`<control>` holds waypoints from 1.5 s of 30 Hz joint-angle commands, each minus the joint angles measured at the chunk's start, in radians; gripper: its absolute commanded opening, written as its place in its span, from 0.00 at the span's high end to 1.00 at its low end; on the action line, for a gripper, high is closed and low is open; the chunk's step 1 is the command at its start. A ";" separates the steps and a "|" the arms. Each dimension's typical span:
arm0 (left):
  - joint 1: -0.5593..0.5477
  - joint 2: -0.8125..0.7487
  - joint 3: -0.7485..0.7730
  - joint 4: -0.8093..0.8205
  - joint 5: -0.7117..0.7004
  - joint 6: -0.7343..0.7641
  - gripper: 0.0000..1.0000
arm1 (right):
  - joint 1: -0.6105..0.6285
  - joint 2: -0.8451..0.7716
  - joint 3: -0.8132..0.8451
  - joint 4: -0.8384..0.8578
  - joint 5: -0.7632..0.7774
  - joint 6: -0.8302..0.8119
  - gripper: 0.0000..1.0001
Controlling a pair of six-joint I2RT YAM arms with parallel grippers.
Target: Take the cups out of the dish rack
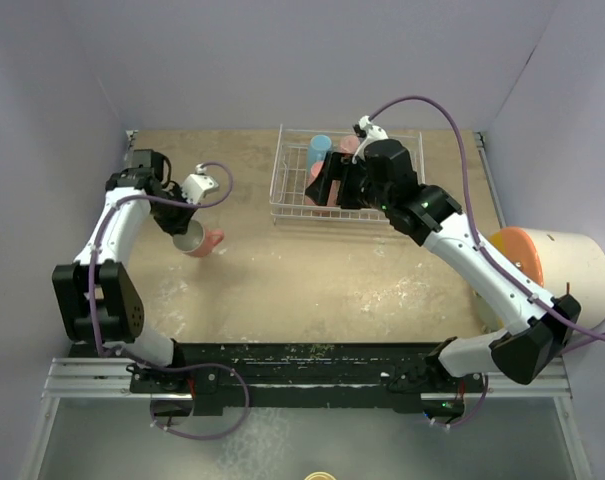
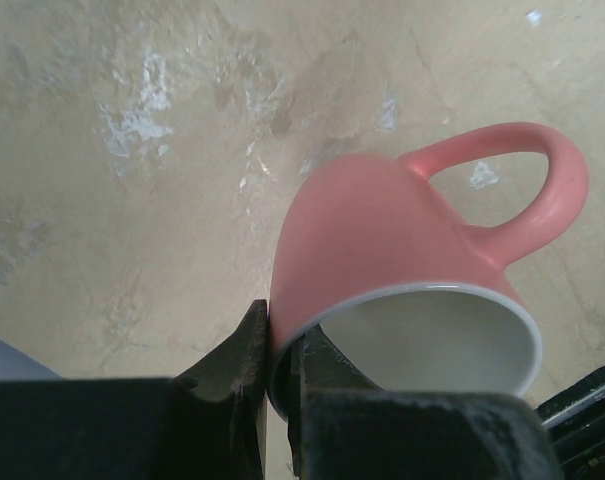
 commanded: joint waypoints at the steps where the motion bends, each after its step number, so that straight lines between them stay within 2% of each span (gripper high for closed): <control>1: -0.008 0.077 0.092 -0.004 -0.146 -0.027 1.00 | 0.000 -0.002 0.006 -0.058 0.113 -0.056 0.15; 5: -0.009 0.159 0.116 -0.029 -0.186 -0.018 1.00 | -0.002 0.011 0.006 -0.072 0.142 -0.064 0.14; 11: -0.009 0.246 0.138 -0.077 -0.166 -0.017 1.00 | -0.002 0.056 0.036 -0.078 0.150 -0.079 0.13; 13: -0.009 0.265 0.151 -0.088 -0.170 -0.026 0.83 | -0.004 0.088 0.058 -0.077 0.152 -0.084 0.12; 14: -0.008 0.268 0.158 -0.093 -0.171 -0.032 0.71 | -0.005 0.107 0.074 -0.078 0.154 -0.089 0.10; 15: -0.008 0.262 0.160 -0.092 -0.166 -0.037 0.60 | -0.005 0.130 0.093 -0.079 0.160 -0.097 0.01; 19: -0.008 0.198 0.160 -0.079 -0.142 -0.032 0.03 | -0.006 0.235 0.177 -0.090 0.216 -0.133 0.00; 20: -0.008 0.182 0.168 -0.083 -0.140 -0.032 0.00 | -0.006 0.273 0.199 -0.097 0.243 -0.142 0.00; 29: -0.006 0.005 0.281 -0.027 -0.169 -0.129 0.01 | -0.006 0.489 0.407 -0.158 0.444 -0.251 0.00; 34: 0.003 -0.114 0.285 0.041 -0.027 -0.197 0.01 | -0.006 0.555 0.447 -0.129 0.485 -0.297 0.00; 39: 0.003 -0.148 0.302 0.043 0.080 -0.271 0.01 | -0.005 0.631 0.488 -0.138 0.507 -0.310 0.00; 45: 0.003 -0.162 0.290 0.024 0.118 -0.286 0.01 | -0.006 0.651 0.469 -0.118 0.512 -0.318 0.05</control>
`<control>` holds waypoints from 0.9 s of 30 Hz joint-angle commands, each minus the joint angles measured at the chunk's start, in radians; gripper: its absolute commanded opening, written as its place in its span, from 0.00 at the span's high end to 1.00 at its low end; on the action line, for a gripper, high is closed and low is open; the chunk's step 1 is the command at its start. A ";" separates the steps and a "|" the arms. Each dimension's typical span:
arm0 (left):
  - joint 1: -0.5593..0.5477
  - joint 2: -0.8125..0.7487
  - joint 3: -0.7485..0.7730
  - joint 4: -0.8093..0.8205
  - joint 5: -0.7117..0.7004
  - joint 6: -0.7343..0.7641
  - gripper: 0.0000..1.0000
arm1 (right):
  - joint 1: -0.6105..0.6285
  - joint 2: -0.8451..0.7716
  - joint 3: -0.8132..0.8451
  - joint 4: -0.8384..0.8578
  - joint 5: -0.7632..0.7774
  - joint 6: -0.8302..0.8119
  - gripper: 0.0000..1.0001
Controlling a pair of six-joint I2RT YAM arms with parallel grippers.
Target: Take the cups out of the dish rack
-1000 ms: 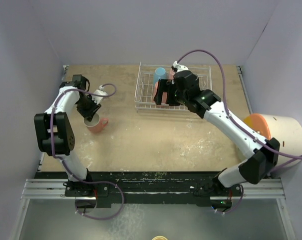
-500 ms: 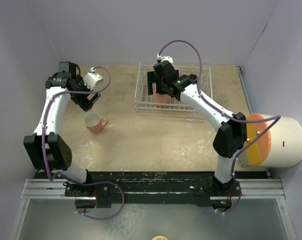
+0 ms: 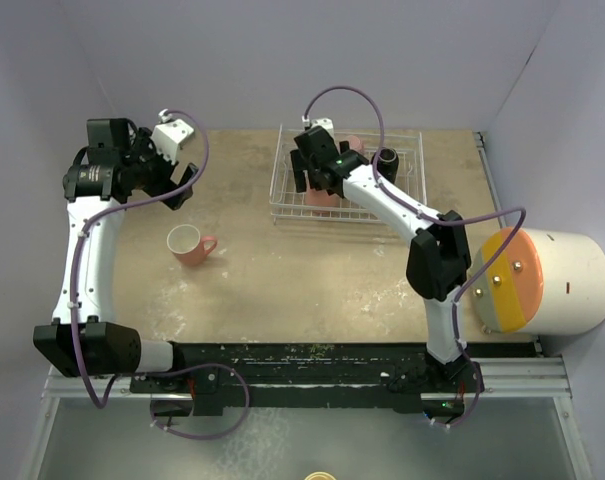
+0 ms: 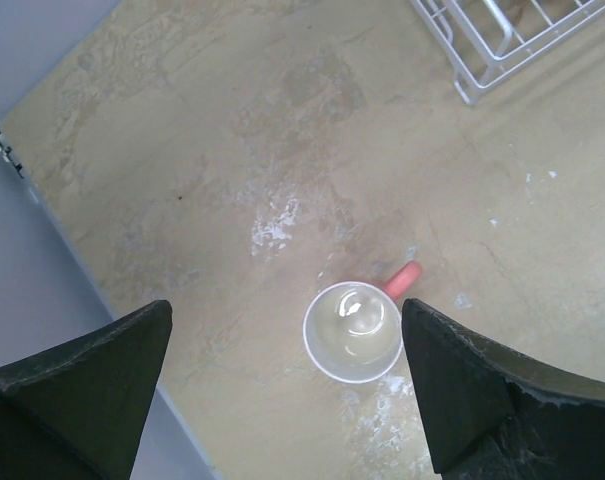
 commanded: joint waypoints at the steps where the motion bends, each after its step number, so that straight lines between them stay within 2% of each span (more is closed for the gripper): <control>1: 0.005 -0.020 0.000 0.012 0.074 -0.036 0.01 | -0.002 -0.013 0.024 0.020 0.034 -0.024 0.07; 6: 0.005 -0.057 -0.046 0.013 0.121 -0.005 0.01 | -0.002 0.010 0.055 0.011 0.033 -0.044 0.14; 15: 0.005 -0.123 -0.135 0.021 0.184 0.021 0.01 | -0.004 0.030 0.084 -0.005 0.043 -0.064 0.20; 18: 0.005 -0.128 -0.139 0.015 0.186 0.030 0.01 | -0.004 0.043 0.089 -0.008 0.052 -0.073 0.20; 21: 0.005 -0.130 -0.136 0.010 0.191 0.030 0.01 | -0.013 0.069 0.116 -0.014 0.042 -0.082 0.15; 27: 0.005 -0.138 -0.137 0.002 0.212 0.030 0.00 | -0.020 0.110 0.170 -0.016 0.010 -0.089 0.18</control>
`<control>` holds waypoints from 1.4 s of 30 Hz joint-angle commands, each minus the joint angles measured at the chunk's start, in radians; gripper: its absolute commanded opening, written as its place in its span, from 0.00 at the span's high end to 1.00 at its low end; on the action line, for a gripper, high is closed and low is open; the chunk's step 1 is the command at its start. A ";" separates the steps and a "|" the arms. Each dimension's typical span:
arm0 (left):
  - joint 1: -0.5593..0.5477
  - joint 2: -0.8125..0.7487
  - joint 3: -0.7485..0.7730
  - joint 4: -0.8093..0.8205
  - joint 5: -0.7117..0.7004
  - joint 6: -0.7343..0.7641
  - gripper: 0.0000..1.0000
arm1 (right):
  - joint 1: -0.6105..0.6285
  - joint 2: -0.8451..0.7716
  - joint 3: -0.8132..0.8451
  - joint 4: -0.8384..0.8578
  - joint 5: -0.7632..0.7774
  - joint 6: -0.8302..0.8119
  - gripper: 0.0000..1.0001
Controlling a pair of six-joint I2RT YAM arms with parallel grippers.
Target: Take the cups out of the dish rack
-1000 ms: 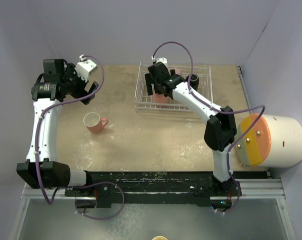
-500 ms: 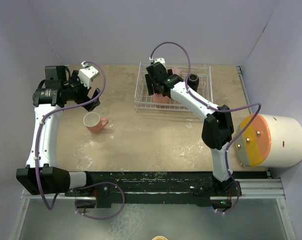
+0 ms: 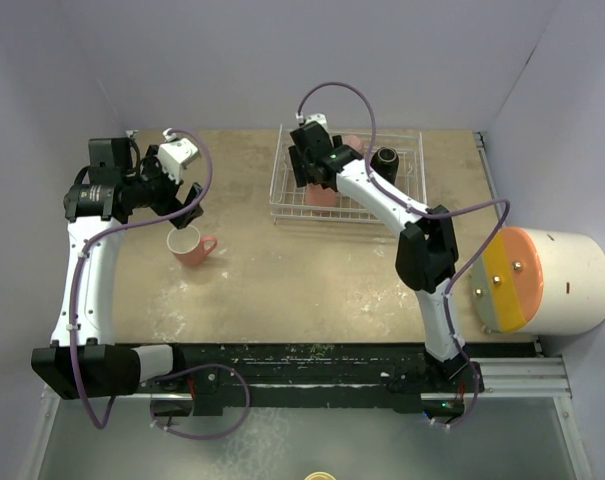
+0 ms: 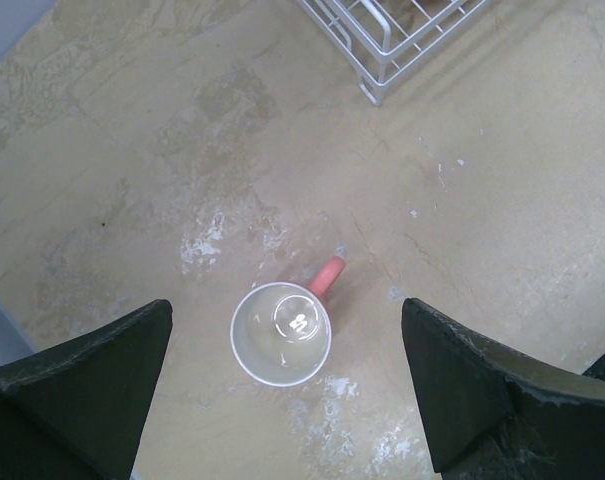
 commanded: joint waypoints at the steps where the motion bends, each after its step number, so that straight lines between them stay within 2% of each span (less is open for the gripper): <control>1: 0.005 -0.028 0.001 0.007 0.046 0.013 0.01 | -0.006 0.007 0.060 -0.008 -0.010 -0.020 0.19; 4: 0.005 -0.025 -0.004 0.002 0.052 0.015 0.01 | -0.007 0.009 0.057 -0.009 -0.011 -0.021 0.24; 8: 0.005 -0.035 -0.011 0.001 0.067 0.018 0.01 | -0.008 -0.016 0.035 -0.005 -0.012 -0.011 0.37; 12: 0.004 -0.062 -0.044 0.034 0.091 0.029 0.01 | -0.007 -0.067 0.050 -0.017 -0.013 -0.021 0.56; 16: 0.003 -0.082 -0.077 0.060 0.109 0.044 0.01 | -0.007 -0.134 0.106 -0.013 0.016 -0.030 0.84; 19: 0.003 -0.089 -0.084 0.065 0.133 0.057 0.01 | -0.006 -0.173 0.163 -0.045 0.001 -0.017 0.92; 25: 0.003 -0.139 -0.110 0.065 0.258 0.133 0.01 | -0.004 -0.276 0.209 -0.088 -0.128 0.045 1.00; 27: 0.003 -0.161 -0.122 0.079 0.301 0.157 0.01 | -0.005 -0.330 0.174 -0.102 -0.248 0.100 1.00; 31: 0.003 -0.213 -0.151 0.151 0.373 0.187 0.01 | -0.006 -0.455 0.036 -0.005 -0.483 0.229 1.00; 36: -0.001 -0.315 -0.209 0.279 0.449 0.262 0.01 | -0.007 -0.560 -0.152 0.171 -0.766 0.395 1.00; 39: -0.001 -0.369 -0.235 0.360 0.490 0.333 0.01 | -0.005 -0.611 -0.303 0.374 -0.950 0.554 1.00; 42: -0.001 -0.403 -0.231 0.377 0.526 0.416 0.01 | -0.007 -0.639 -0.433 0.591 -1.066 0.741 1.00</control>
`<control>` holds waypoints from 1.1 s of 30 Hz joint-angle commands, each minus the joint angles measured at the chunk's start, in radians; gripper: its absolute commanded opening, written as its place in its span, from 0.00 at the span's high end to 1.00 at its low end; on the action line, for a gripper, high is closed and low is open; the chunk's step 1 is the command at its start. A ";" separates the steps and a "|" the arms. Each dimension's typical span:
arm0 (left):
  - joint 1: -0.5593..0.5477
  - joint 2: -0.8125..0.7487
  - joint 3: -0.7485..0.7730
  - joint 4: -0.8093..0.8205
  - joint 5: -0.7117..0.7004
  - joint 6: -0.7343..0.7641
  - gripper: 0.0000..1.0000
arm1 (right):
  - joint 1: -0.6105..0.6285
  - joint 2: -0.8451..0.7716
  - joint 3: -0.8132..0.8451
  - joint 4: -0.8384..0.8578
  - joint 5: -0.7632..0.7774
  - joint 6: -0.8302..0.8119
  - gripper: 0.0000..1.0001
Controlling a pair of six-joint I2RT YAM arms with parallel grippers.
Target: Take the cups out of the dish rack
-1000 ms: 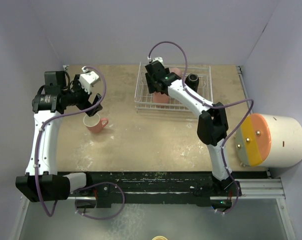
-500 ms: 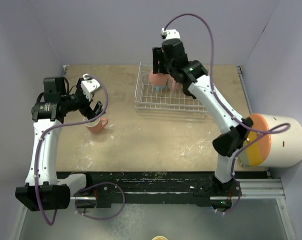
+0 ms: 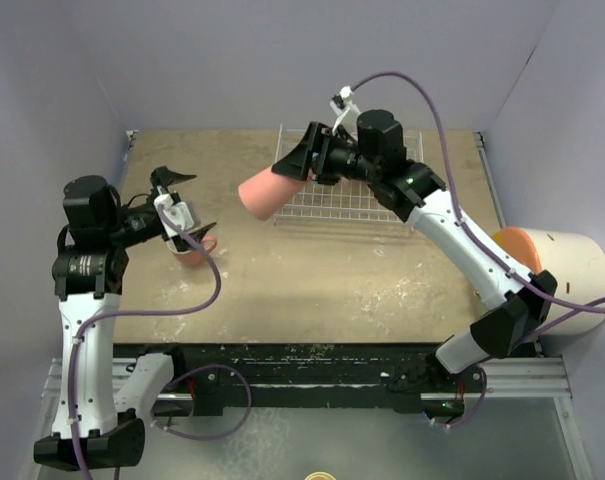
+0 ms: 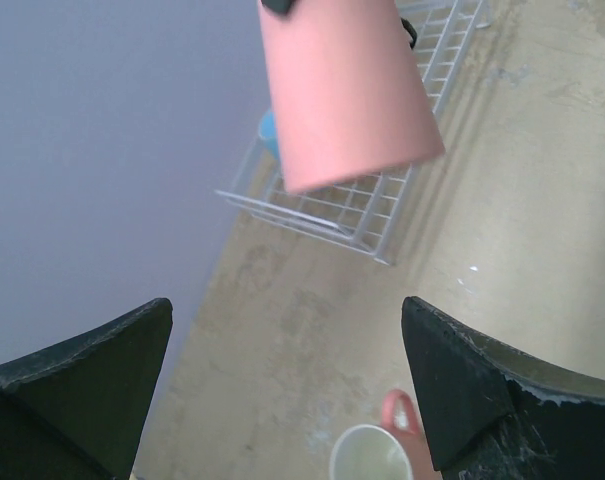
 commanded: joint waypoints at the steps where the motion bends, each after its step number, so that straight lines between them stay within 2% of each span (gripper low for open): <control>1: -0.001 -0.049 0.008 0.117 0.116 0.162 0.01 | 0.000 -0.041 -0.140 0.403 -0.281 0.311 1.00; 7: -0.002 -0.057 0.054 0.028 0.152 0.269 0.02 | 0.037 -0.019 -0.262 0.765 -0.392 0.568 1.00; 12: -0.002 -0.090 0.035 0.061 0.143 0.250 0.01 | 0.097 0.022 -0.257 0.832 -0.384 0.619 1.00; 16: -0.002 -0.088 0.044 0.095 0.141 0.205 0.07 | 0.140 0.050 -0.239 0.845 -0.371 0.627 1.00; 22: -0.002 -0.079 0.080 0.087 0.168 0.157 0.31 | 0.164 0.063 -0.272 0.906 -0.363 0.663 1.00; 24: -0.002 -0.083 0.072 0.081 0.171 0.156 0.46 | 0.171 0.069 -0.270 0.910 -0.361 0.667 1.00; 25: -0.002 -0.084 0.069 0.080 0.168 0.153 0.56 | 0.172 0.071 -0.268 0.909 -0.361 0.667 1.00; 26: -0.002 -0.084 0.065 0.082 0.164 0.143 0.71 | 0.172 0.071 -0.266 0.897 -0.362 0.669 0.98; 27: -0.002 -0.084 0.058 0.088 0.158 0.118 0.90 | 0.172 0.067 -0.263 0.865 -0.367 0.657 0.91; 28: -0.002 -0.082 0.051 0.099 0.155 0.097 1.00 | 0.172 0.062 -0.249 0.802 -0.368 0.609 0.83; 30: -0.002 -0.077 0.039 0.074 0.159 0.102 1.00 | 0.143 0.043 -0.203 0.624 -0.329 0.494 0.65; 33: -0.002 -0.038 0.033 0.026 0.106 0.106 1.00 | 0.032 -0.002 -0.175 0.449 -0.289 0.371 0.48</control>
